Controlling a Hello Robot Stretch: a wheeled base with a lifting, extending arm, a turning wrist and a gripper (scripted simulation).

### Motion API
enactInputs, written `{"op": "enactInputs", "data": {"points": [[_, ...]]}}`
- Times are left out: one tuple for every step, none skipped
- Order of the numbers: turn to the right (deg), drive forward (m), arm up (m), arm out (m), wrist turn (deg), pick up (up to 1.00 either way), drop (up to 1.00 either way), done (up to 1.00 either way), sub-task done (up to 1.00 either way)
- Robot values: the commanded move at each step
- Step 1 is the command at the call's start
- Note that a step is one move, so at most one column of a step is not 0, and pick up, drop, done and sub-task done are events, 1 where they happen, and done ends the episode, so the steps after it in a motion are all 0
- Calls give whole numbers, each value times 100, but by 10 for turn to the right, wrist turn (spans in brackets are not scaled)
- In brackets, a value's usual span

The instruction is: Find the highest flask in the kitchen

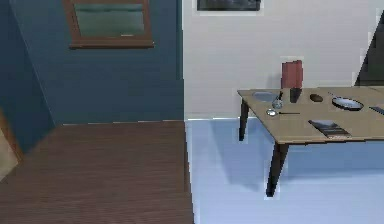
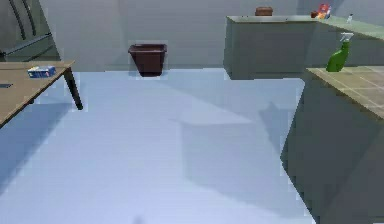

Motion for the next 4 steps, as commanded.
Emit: {"op": "enactInputs", "data": {"points": [[30,0,0,0,0,0,0,0,0],[0,100,0,0,0,0,0,0,0],[60,0,0,0,0,0,0,0,0],[0,10,0,0,0,0,0,0,0]]}}
